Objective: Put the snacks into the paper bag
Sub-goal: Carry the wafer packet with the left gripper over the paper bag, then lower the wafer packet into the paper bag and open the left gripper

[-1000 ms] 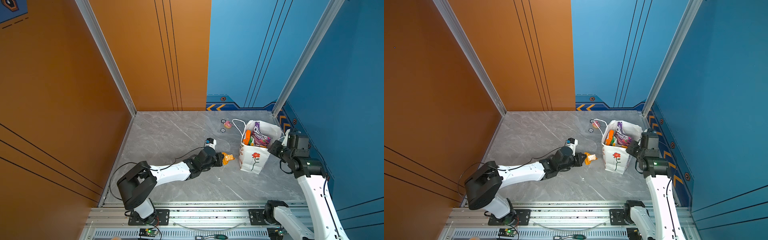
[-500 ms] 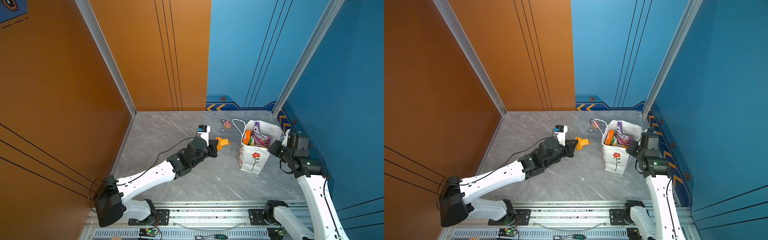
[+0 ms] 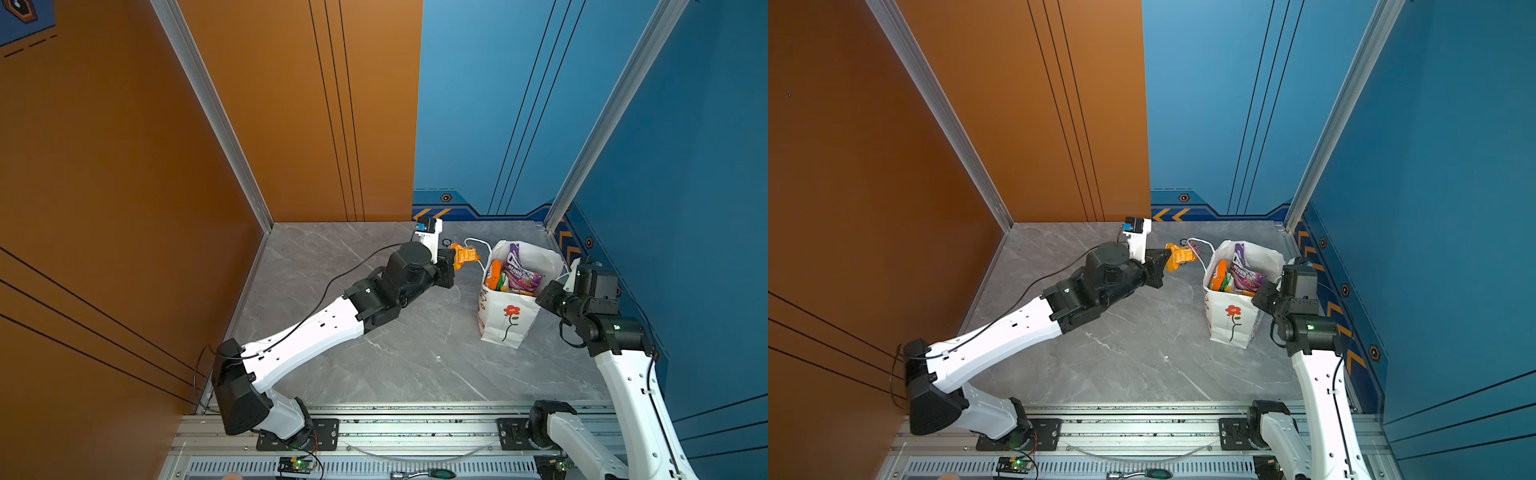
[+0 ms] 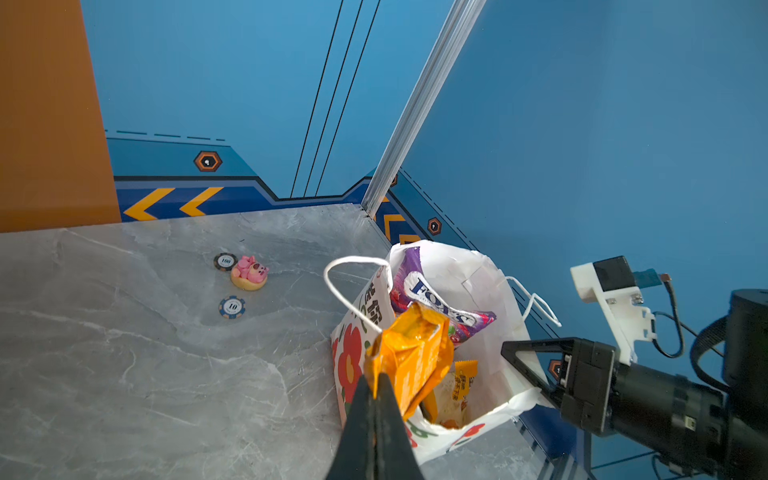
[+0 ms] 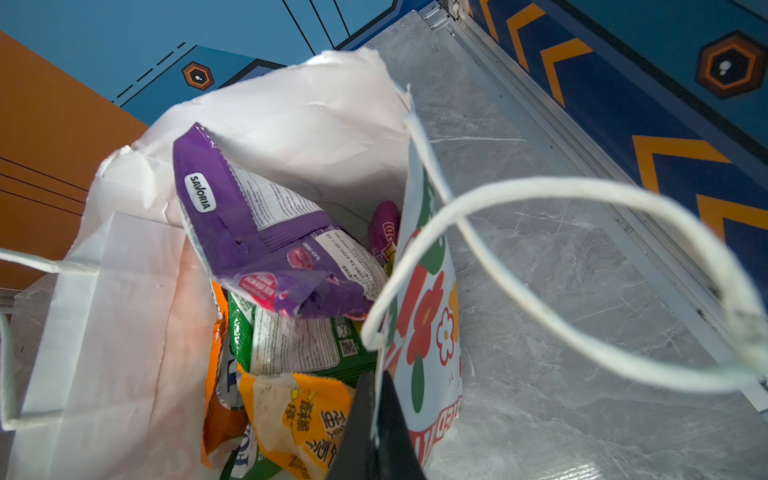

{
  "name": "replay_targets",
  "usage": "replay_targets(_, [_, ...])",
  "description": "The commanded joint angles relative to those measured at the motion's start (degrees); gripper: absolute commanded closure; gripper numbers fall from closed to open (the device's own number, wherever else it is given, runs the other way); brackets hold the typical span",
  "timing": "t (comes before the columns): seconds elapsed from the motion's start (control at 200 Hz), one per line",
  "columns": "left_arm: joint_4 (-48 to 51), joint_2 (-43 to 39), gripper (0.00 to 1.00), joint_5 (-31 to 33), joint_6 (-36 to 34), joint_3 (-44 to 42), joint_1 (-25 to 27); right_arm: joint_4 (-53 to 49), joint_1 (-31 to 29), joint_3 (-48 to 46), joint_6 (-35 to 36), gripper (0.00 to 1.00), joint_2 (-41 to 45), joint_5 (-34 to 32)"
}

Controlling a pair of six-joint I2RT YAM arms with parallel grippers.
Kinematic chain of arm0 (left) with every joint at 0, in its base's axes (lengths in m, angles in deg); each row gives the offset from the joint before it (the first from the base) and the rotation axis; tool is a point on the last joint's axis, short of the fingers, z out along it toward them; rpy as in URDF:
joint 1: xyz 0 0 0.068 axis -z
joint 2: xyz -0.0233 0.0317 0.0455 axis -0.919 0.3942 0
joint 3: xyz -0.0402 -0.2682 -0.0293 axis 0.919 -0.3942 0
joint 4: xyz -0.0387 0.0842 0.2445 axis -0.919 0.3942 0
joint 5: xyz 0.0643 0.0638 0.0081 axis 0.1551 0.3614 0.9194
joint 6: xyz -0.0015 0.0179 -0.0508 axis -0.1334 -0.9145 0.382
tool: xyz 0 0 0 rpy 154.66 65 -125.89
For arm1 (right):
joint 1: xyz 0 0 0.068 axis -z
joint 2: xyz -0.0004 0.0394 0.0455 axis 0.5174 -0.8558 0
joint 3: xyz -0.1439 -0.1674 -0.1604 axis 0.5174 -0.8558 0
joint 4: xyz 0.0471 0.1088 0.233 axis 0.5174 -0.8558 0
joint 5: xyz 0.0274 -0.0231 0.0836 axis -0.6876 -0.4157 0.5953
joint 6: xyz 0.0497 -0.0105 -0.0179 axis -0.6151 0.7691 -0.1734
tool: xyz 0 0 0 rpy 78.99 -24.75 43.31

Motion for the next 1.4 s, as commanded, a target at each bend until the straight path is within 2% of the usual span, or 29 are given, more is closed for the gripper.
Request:
replay_targets(0.0, [8.25,4.93,1.0,-1.97,-3.34,7.03,1.2,-0.9,-0.23,-0.21,0.81,1.0,1.09,0.42])
replay_targets(0.135, [11.79,10.73,1.0,-4.42,-4.08,14.59,2.08,-0.9,-0.24,-0.38,0.85,1.0,1.23,0.49])
replay_targets(0.3, [14.46,15.78,1.0,-4.05,-5.83,21.33,3.59,-0.9,-0.3,-0.45,0.9,1.0,1.3,0.33])
replay_targets(0.651, [26.7,27.86,1.0,6.13,-12.49,38.79,8.16,-0.9,-0.31,-0.71,1.08,1.0,1.28,0.28])
replay_targets(0.881, [29.27,32.9,1.0,8.42,-14.66,45.22,9.44,-0.66,-0.28,-0.89,0.9,1.0,1.27,0.61])
replay_targets(1.372, [31.47,37.84,1.0,9.24,-15.88,50.96,9.91,-0.52,-0.35,-1.2,0.99,1.0,1.28,0.61])
replay_targets(1.397, [31.65,38.04,0.97,9.17,-15.92,51.22,9.92,-0.55,-0.32,-1.19,0.99,1.0,1.25,0.67])
